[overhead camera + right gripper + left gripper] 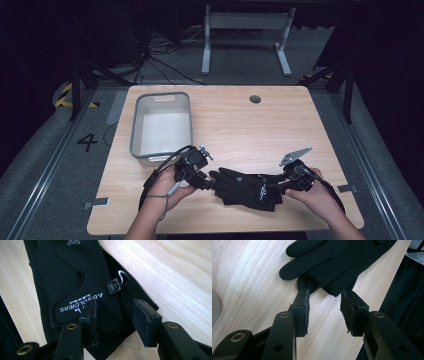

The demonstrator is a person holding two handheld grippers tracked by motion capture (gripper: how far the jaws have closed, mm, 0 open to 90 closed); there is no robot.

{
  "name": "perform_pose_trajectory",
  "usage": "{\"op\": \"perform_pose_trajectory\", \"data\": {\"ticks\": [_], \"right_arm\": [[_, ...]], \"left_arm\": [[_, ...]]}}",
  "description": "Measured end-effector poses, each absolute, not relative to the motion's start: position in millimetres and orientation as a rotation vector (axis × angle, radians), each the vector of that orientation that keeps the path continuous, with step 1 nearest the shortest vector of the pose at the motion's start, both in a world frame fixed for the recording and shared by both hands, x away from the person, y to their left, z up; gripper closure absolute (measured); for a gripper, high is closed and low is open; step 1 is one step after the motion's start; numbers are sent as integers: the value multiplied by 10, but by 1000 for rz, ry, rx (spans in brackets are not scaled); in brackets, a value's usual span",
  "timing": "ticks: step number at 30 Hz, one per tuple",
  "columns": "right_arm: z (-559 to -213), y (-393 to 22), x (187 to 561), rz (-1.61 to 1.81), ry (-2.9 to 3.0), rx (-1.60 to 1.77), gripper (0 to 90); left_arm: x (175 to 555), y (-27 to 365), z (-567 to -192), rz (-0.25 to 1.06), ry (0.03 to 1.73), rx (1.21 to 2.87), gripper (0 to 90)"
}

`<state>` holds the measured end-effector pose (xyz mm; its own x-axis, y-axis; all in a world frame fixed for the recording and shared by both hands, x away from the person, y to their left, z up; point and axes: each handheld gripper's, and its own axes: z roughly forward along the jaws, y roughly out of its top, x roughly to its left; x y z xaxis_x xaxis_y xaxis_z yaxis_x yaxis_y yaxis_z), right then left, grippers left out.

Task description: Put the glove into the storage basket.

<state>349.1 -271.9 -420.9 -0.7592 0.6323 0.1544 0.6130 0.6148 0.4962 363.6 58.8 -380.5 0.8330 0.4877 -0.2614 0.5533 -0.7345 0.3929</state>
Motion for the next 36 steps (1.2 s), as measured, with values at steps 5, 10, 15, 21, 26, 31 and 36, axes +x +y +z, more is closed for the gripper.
{"op": "perform_pose_trajectory", "data": {"ticks": [5, 10, 15, 21, 26, 31, 36], "right_arm": [[-4264, -2674, 3470, 753, 2813, 1063, 568], [-4281, -2612, 3438, 706, 2830, 1028, 717], [-4273, -2567, 3407, 667, 2822, 995, 817], [-4276, -2565, 3406, 669, 2821, 997, 829], [-4278, -2571, 3409, 674, 2823, 997, 828], [-4281, -2573, 3410, 678, 2823, 995, 827], [-4281, -2571, 3410, 679, 2821, 1000, 825]], "left_arm": [[3638, 550, -3837, -204, 760, 2562, 589], [3649, 520, -3881, -219, 751, 2584, 587], [3639, 467, -3924, -229, 734, 2603, 582], [3614, 371, -3984, -255, 699, 2635, 578], [3592, 280, -4038, -270, 669, 2666, 577], [3590, 203, -4120, -290, 659, 2697, 577], [3586, 158, -4151, -275, 650, 2720, 608]]}}
